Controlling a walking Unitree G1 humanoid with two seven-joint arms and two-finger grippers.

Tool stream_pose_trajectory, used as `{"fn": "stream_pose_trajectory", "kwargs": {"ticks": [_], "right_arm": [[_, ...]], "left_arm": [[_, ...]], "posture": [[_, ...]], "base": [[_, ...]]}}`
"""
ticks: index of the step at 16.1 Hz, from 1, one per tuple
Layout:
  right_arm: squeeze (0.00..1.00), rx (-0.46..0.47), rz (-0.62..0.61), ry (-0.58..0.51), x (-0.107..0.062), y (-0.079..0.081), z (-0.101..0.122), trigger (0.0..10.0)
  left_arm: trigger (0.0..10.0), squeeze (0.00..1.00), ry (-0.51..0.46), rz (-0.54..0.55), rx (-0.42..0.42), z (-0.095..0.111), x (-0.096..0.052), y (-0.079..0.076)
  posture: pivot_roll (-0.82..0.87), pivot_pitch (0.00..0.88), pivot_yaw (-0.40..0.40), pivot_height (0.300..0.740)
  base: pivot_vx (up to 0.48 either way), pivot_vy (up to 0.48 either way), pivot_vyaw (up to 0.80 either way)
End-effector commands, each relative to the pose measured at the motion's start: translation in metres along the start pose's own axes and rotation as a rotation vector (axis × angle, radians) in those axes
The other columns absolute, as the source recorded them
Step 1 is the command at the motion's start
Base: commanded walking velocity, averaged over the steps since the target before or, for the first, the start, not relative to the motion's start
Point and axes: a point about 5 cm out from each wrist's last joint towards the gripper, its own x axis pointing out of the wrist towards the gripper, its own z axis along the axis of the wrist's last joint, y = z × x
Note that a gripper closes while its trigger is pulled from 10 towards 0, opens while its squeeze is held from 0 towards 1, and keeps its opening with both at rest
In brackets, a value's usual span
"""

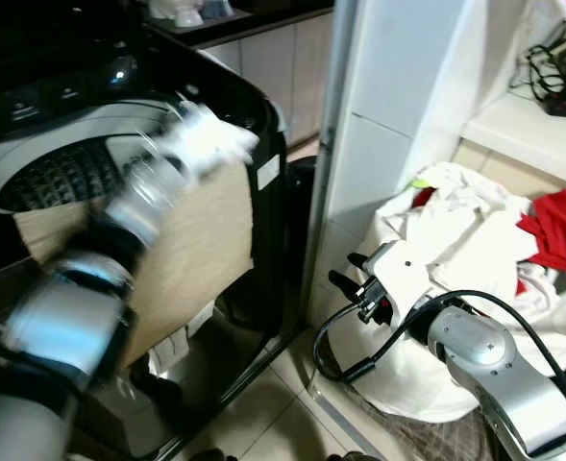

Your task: Clothes washing

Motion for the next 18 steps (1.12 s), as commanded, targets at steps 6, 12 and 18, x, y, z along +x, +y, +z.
{"fn": "stream_pose_trajectory", "kwargs": {"ticks": [6, 12, 18], "right_arm": [[0.0, -0.02, -0.006, -0.011, 0.002, 0.001, -0.001, 10.0], [0.0, 0.143, -0.259, -0.087, 0.0, -0.015, 0.011, 10.0], [0.0, 0.292, -0.603, -0.147, -0.008, -0.043, 0.014, 10.0]], "left_arm": [[10.0, 0.0, 0.025, 0.347, -0.096, -0.001, -0.007, 0.085], [10.0, 0.0, -0.08, -0.138, -0.917, -0.007, -0.011, -0.019], [10.0, 0.0, -0.059, -0.106, -0.964, -0.014, -0.063, -0.06]], "posture": [[-0.11, 0.0, 0.041, 0.74], [-0.12, 0.0, 0.052, 0.74], [-0.12, 0.0, 0.036, 0.74]], "base": [[0.0, 0.0, 0.0], [0.0, 0.0, 0.0], [0.0, 0.0, 0.0]]}}
